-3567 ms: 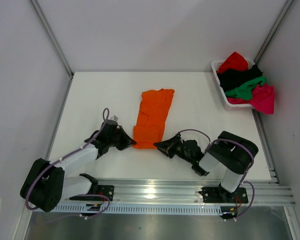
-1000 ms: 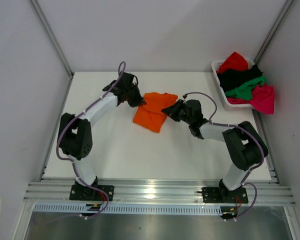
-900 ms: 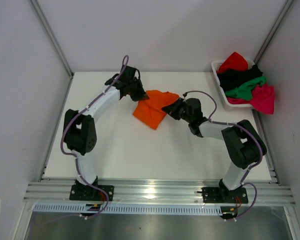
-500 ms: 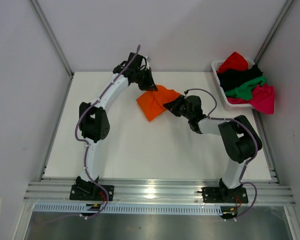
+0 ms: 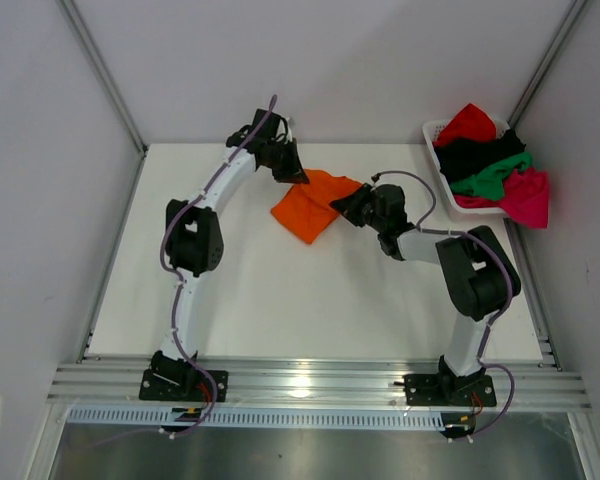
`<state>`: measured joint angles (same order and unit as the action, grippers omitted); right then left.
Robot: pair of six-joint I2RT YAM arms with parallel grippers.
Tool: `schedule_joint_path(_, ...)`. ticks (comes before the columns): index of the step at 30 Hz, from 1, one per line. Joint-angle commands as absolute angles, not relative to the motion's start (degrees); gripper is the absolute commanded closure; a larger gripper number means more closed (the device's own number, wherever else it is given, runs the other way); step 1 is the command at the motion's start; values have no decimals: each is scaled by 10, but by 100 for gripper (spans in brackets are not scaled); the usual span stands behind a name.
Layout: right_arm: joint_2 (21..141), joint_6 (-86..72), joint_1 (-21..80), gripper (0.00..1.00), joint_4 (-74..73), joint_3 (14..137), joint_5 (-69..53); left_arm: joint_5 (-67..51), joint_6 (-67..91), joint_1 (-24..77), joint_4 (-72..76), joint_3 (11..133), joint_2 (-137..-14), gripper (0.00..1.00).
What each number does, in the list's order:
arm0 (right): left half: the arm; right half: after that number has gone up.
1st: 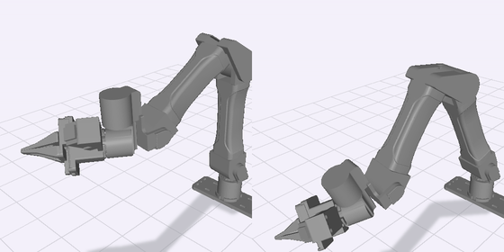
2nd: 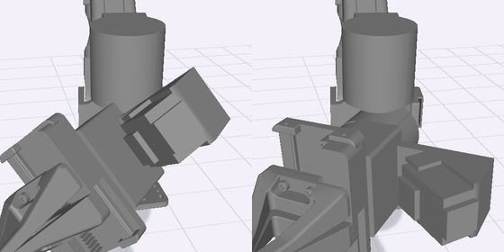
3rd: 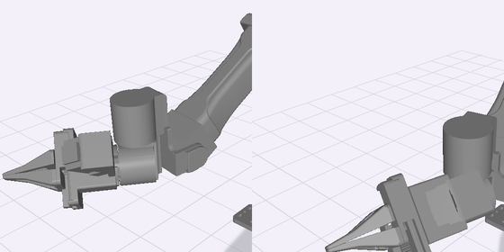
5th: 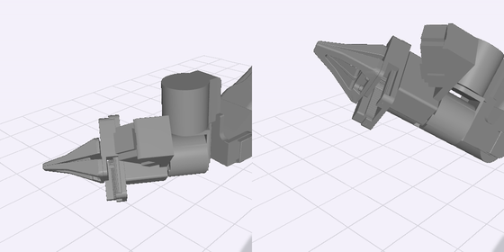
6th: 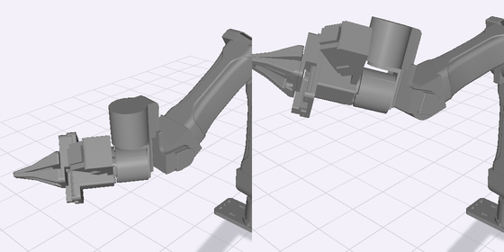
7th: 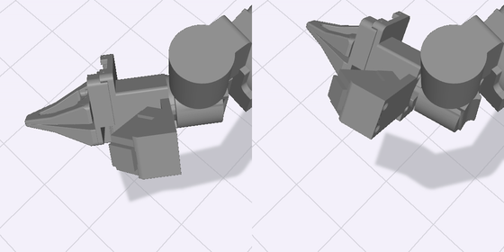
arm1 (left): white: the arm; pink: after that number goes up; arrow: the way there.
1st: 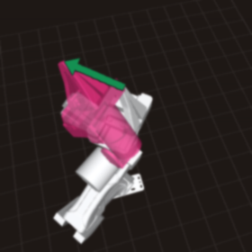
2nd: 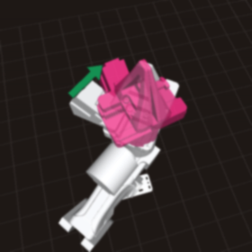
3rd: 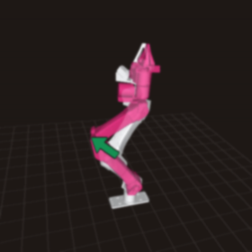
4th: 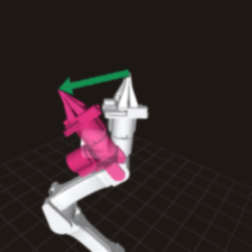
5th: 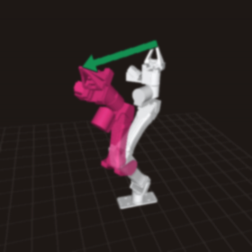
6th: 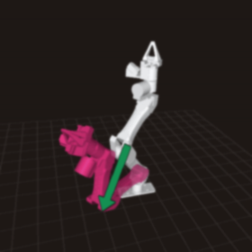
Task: Fold and stack the t-shirts
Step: Fold the tshirt
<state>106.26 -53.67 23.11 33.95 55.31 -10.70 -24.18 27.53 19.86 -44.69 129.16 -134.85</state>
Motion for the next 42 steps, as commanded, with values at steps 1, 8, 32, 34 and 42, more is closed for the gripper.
schedule_joint_path(1, 1079, -509, 227, 98, 331, 577, -114, -242, 279, 191, -389, 1307, -1358, 100)
schedule_joint_path(8, 1095, -498, 214, 99, 332, 604, -106, -328, 280, 192, -254, 1254, -1346, 100)
schedule_joint_path(32, 1173, -540, 168, 98, 419, 639, -112, -399, 336, 178, -131, 1154, -1367, 99)
schedule_joint_path(34, 1171, -547, 172, 98, 424, 632, -117, -390, 330, 174, -115, 1095, -1336, 99)
schedule_joint_path(42, 1179, -529, 182, 98, 397, 657, -116, -351, 330, 160, -180, 1192, -1355, 99)
